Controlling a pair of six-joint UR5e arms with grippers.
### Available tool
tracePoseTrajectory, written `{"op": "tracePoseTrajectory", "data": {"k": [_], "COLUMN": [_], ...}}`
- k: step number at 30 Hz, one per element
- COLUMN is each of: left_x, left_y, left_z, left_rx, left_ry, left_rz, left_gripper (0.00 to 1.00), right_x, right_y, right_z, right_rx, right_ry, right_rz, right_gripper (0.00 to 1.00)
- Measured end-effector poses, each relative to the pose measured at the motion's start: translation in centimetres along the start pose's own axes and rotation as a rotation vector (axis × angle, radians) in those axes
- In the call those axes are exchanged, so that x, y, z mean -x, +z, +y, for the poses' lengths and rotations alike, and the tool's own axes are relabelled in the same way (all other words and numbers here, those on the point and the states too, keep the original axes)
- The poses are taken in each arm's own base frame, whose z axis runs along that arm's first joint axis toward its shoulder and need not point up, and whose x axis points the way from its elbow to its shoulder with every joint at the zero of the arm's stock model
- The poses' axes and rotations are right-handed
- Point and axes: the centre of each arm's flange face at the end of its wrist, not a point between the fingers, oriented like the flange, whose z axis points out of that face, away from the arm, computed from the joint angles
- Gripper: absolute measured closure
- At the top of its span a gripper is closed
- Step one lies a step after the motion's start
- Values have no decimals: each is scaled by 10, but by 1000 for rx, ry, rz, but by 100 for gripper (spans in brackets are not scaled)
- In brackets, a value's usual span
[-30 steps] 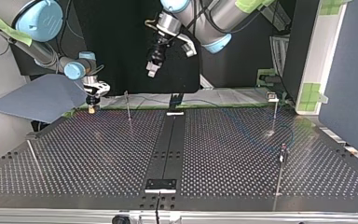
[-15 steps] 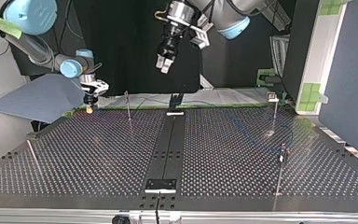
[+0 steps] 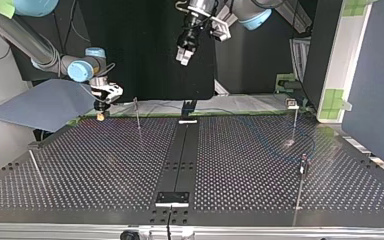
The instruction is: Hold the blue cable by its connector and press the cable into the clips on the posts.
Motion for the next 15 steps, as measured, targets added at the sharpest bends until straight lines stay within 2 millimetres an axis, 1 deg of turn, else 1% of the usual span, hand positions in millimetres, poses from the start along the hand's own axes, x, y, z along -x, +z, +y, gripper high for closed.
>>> {"op": "tracePoseTrajectory", "data": {"k": [5, 8, 10, 15], "left_x": [-26, -38, -42, -46], "left_y": [-13, -20, -23, -25], "left_z": [18, 29, 32, 35], "left_rx": [33, 60, 70, 78], "left_ry": [10, 23, 28, 33], "left_rz": [31, 43, 47, 50], "left_gripper": [0, 0, 0, 0], "right_x": [-30, -49, -56, -61], "right_y": [1, 2, 1, 1], "right_z": [-8, -13, -16, -17], "right_rx": [-16, -28, -33, -36], "right_ry": [-5, -12, -15, -17], "right_rz": [38, 64, 74, 80], "right_gripper": [100, 100, 100, 100]}}
